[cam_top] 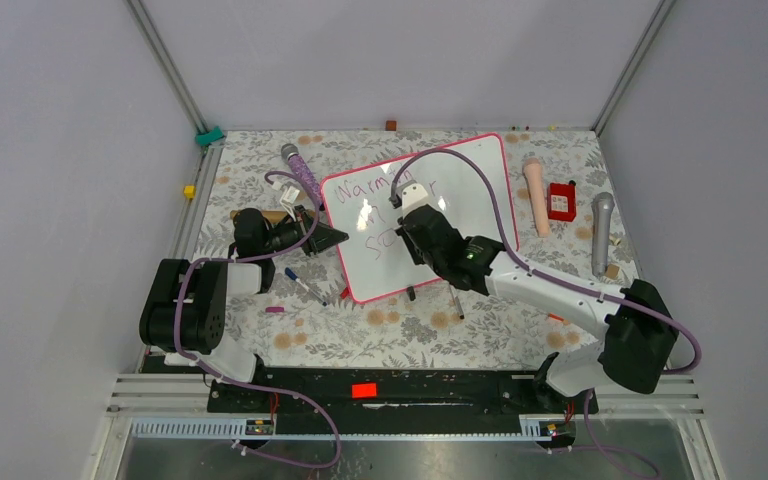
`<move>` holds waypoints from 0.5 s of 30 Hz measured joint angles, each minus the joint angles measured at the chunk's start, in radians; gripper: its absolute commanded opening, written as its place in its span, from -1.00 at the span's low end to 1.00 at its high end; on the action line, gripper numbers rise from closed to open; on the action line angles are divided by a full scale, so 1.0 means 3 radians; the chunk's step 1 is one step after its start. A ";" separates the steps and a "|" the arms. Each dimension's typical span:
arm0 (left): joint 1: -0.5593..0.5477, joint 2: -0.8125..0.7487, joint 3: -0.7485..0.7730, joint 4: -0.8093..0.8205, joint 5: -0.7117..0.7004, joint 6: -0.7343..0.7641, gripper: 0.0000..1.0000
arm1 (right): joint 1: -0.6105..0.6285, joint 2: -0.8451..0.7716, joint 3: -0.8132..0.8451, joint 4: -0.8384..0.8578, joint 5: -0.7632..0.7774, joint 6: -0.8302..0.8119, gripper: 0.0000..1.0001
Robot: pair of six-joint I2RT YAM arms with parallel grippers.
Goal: Write a sentence on the whiteboard
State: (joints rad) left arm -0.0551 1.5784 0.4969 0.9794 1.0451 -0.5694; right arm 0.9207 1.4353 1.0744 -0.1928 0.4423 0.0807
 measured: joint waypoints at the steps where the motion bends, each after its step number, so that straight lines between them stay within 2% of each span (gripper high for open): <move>1: 0.0000 0.0000 0.0000 0.0000 0.0000 0.0000 -1.00 | 0.0000 -0.0008 -0.0017 -0.0013 0.0000 0.0011 -1.00; 15: 0.0000 0.0000 0.0000 0.0000 -0.0004 0.0000 -1.00 | 0.0001 0.0042 0.0057 -0.0151 0.0304 0.0025 -1.00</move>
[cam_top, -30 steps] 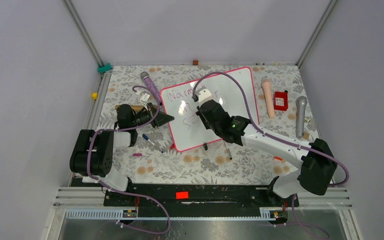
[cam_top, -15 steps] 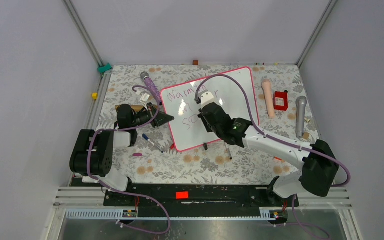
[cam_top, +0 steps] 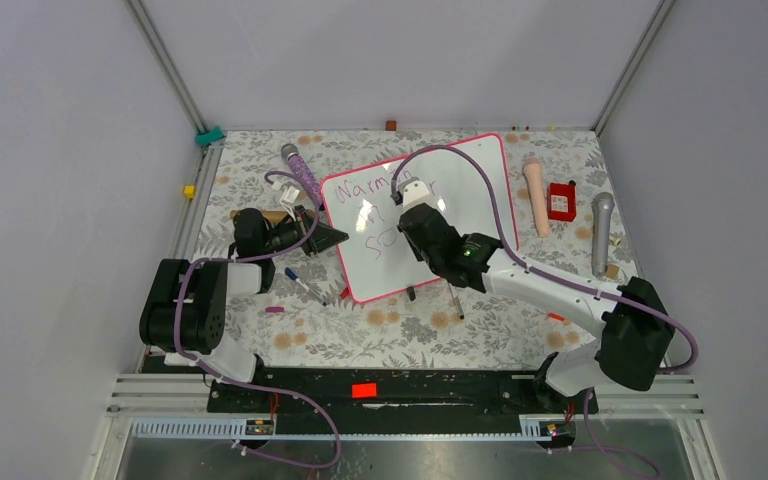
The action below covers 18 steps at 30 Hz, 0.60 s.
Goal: Write a sentence on the whiteboard
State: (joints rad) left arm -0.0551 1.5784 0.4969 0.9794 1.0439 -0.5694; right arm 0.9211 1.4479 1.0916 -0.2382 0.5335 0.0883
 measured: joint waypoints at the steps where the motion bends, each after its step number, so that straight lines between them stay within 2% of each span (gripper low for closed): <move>1: 0.0000 0.0000 0.0000 0.0001 0.0000 0.0000 -1.00 | 0.0000 0.0013 0.0024 -0.0014 0.0017 -0.0006 -1.00; 18: 0.0000 0.0001 0.0000 0.0001 -0.0001 -0.0001 -1.00 | -0.0060 0.0116 0.0240 -0.0053 0.0074 -0.0078 -1.00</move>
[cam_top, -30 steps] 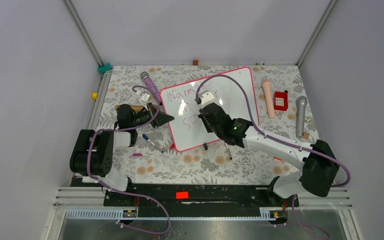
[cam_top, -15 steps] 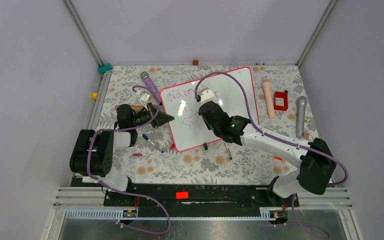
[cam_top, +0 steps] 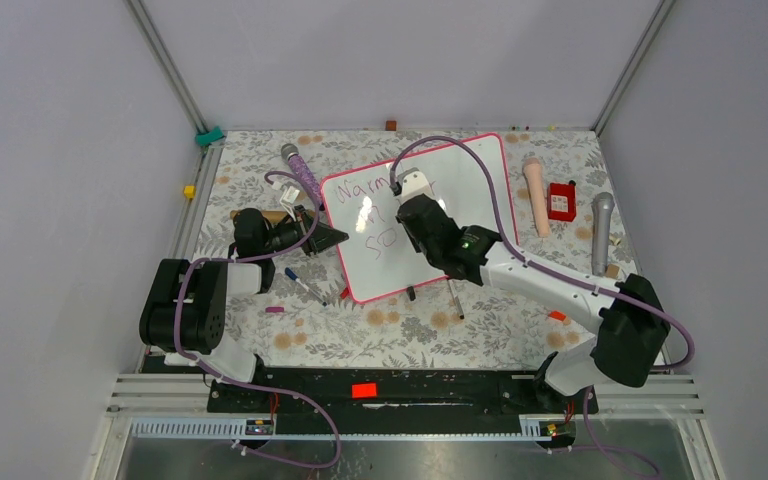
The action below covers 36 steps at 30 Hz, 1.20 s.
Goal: Write a sentence on the whiteboard
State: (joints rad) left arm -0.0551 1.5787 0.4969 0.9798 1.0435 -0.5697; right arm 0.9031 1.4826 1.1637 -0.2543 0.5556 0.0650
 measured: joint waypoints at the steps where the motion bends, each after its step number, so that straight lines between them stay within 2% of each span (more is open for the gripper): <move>1: 0.0001 0.0000 0.0000 0.0000 0.0001 0.0000 -1.00 | 0.0000 -0.0004 -0.0006 0.0001 -0.0001 0.0005 -1.00; 19: 0.0000 0.0000 0.0000 0.0006 0.0011 -0.0003 -1.00 | -0.0013 -0.0178 -0.0240 -0.0111 -0.0127 0.0161 -1.00; 25: 0.0000 0.0000 0.0000 0.0008 0.0011 -0.0004 -1.00 | -0.0034 -0.0422 -0.0252 -0.0161 -0.0197 0.0163 -1.00; 36: 0.0000 0.0000 -0.0001 0.0015 0.0013 -0.0013 -1.00 | -0.0219 -0.0593 -0.0253 -0.0134 -0.0267 0.0161 -1.00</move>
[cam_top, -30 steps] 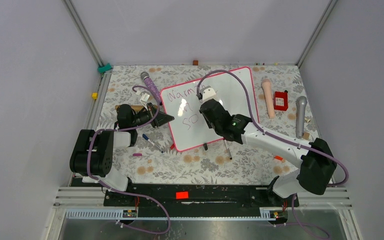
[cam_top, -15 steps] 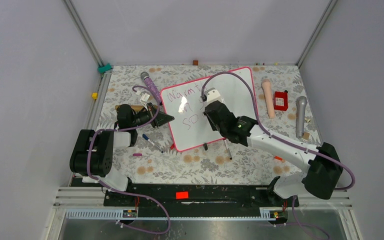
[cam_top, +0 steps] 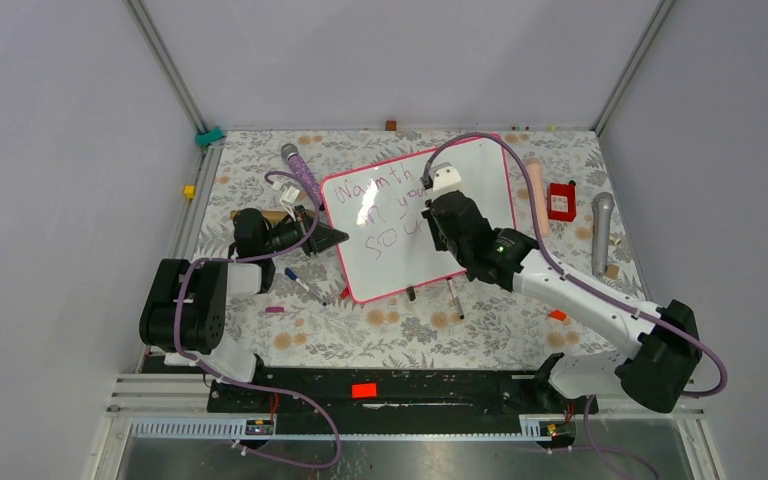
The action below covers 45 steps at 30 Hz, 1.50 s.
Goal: Write a sentence on the whiteboard
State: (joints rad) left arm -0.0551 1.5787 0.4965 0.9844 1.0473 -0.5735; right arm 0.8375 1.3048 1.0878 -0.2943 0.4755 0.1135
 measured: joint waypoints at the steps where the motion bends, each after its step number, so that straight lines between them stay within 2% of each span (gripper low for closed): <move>1: 0.0000 0.0000 0.0000 0.0000 0.0000 0.0000 -1.00 | -0.0015 0.0001 0.0000 0.0010 -0.0001 0.0000 -1.00; 17: 0.0000 0.0001 0.0000 0.0001 0.0000 -0.0001 -1.00 | -0.0170 0.0253 0.0130 0.0177 -0.0020 -0.0011 -1.00; 45: 0.0005 0.0003 0.0000 -0.0010 -0.0006 -0.0010 -1.00 | -0.0200 0.0430 0.0237 0.0310 -0.0169 -0.0009 -1.00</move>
State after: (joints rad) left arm -0.0536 1.5795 0.4965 0.9813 1.0454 -0.5766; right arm 0.7776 1.4338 1.1587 -0.2012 0.4248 0.1108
